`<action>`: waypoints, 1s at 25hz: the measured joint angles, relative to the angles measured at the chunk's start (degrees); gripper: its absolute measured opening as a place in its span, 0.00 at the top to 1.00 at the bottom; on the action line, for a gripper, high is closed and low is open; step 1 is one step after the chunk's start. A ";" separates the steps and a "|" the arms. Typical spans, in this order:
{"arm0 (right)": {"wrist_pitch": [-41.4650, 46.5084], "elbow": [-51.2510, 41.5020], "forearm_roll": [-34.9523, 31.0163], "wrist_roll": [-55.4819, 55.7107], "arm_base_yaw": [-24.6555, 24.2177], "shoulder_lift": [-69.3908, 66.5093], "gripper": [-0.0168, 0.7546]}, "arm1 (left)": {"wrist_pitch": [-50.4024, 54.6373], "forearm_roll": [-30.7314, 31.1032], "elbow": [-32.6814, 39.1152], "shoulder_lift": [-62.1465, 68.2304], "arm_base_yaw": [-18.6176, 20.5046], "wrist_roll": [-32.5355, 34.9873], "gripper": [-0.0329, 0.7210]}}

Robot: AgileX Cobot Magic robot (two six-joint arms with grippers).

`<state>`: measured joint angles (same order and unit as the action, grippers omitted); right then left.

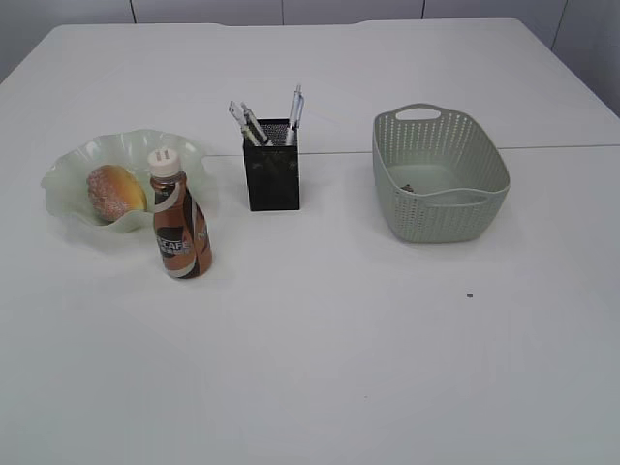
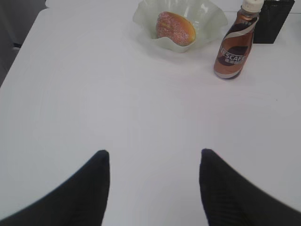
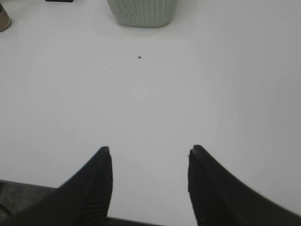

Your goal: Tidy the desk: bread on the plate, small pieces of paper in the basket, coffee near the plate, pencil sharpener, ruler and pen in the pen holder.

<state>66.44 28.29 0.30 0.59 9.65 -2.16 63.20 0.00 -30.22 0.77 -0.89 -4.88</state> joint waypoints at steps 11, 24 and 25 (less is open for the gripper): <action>-0.10 0.00 0.00 0.00 -4.10 3.14 0.48 | 0.00 0.00 0.00 0.00 0.00 0.00 0.36; 0.00 0.00 0.10 0.00 -6.95 3.14 0.48 | 0.00 0.00 0.00 0.00 0.00 0.00 0.36; 0.00 0.00 0.10 0.00 -6.95 3.14 0.48 | 0.00 0.00 0.00 0.00 0.00 0.00 0.36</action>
<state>66.44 28.29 0.41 0.59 2.70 0.98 63.20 0.00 -30.22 0.77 -0.89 -4.88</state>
